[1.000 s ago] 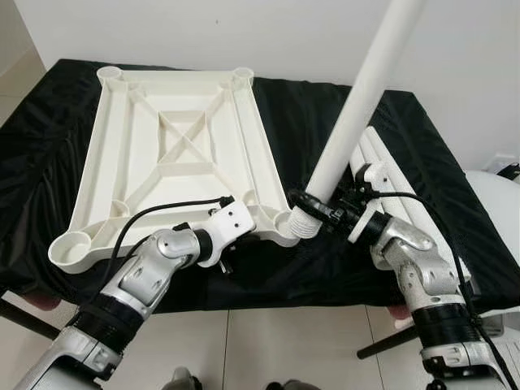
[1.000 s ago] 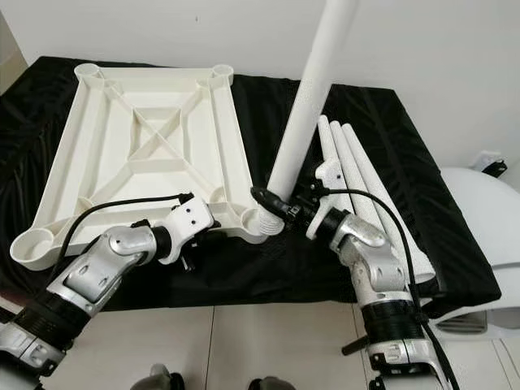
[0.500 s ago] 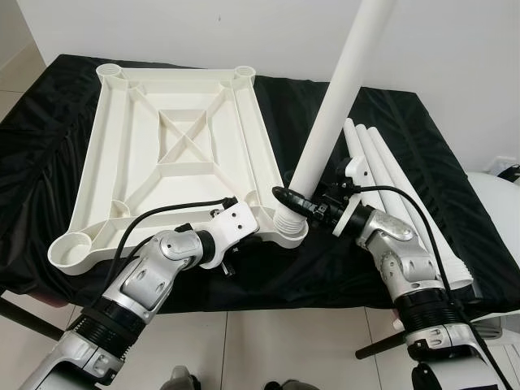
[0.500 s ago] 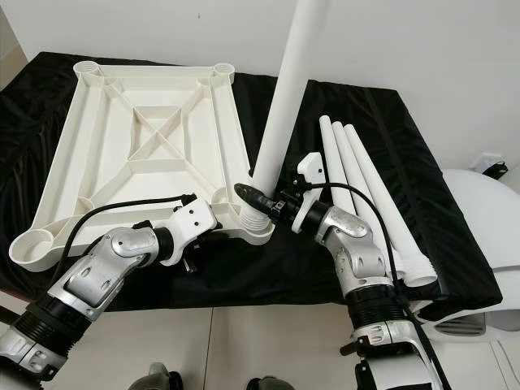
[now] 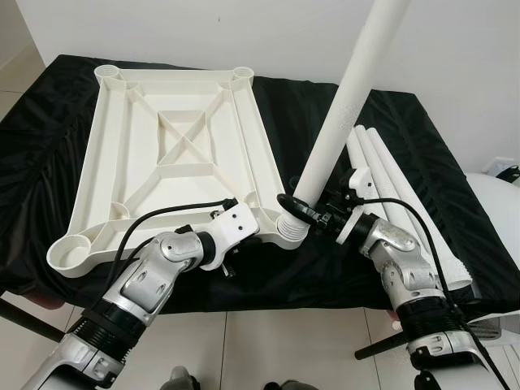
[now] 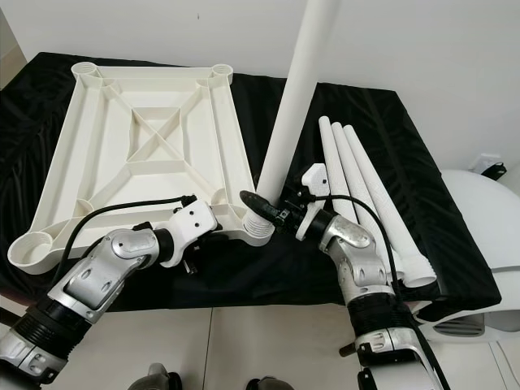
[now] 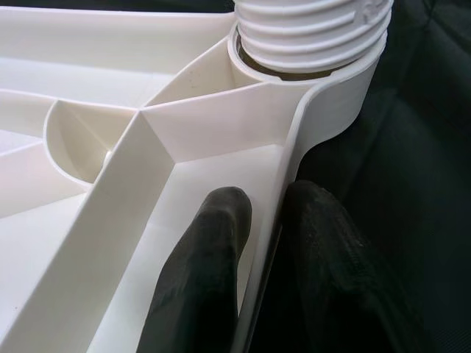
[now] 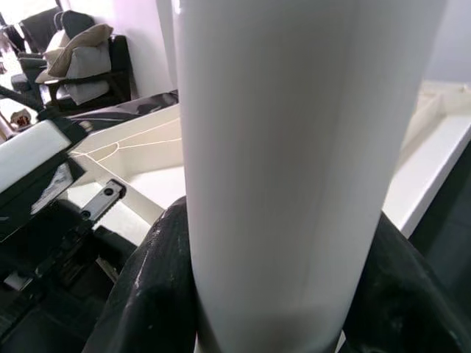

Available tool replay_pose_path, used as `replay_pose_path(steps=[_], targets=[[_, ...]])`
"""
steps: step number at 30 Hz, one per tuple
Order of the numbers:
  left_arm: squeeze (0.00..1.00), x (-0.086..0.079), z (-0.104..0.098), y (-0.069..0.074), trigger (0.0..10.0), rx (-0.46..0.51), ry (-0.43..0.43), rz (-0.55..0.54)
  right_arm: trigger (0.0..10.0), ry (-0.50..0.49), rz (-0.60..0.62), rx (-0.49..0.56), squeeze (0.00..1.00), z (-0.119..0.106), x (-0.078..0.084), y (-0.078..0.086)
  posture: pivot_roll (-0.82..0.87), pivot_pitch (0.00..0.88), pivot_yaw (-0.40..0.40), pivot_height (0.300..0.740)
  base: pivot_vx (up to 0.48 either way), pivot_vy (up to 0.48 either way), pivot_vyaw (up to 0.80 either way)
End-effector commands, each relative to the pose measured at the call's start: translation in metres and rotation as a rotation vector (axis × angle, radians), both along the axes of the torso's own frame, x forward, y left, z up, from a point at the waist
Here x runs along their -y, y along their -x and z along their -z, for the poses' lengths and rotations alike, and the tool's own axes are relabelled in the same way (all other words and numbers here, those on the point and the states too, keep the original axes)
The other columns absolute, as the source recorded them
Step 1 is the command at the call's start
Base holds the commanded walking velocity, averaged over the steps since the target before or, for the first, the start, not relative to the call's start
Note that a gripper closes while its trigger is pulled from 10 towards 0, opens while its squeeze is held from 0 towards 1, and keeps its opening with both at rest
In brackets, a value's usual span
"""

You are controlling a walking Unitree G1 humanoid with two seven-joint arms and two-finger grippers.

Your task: Building children table

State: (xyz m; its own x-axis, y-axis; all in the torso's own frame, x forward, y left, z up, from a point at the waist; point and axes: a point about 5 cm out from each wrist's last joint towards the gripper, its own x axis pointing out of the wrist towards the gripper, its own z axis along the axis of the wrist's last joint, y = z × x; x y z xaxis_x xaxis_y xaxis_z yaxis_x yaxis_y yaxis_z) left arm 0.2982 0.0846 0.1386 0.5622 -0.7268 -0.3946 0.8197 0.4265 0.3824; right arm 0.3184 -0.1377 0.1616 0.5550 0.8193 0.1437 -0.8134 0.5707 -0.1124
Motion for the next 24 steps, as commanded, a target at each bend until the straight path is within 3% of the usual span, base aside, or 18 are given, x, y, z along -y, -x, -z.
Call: replay_pose_path(steps=[1,10,24], targets=[[0.00,-0.002,0.009,0.003,10.0,-0.027,-0.029,-0.020,10.0,0.064,0.022,-0.094,0.00,0.025,0.006,0.006,-0.02,0.105,-0.081,0.740,0.000,0.000,0.00],[0.00,0.000,0.008,0.008,10.0,-0.030,-0.021,-0.020,10.0,0.049,0.029,-0.112,0.00,0.042,0.000,0.021,-0.02,0.112,-0.077,0.740,0.000,0.000,0.00],[0.00,0.000,0.006,0.009,10.0,-0.029,-0.019,-0.018,10.0,0.084,0.037,-0.113,0.00,0.052,-0.001,0.028,-0.02,0.117,-0.076,0.740,0.000,0.000,0.00]])
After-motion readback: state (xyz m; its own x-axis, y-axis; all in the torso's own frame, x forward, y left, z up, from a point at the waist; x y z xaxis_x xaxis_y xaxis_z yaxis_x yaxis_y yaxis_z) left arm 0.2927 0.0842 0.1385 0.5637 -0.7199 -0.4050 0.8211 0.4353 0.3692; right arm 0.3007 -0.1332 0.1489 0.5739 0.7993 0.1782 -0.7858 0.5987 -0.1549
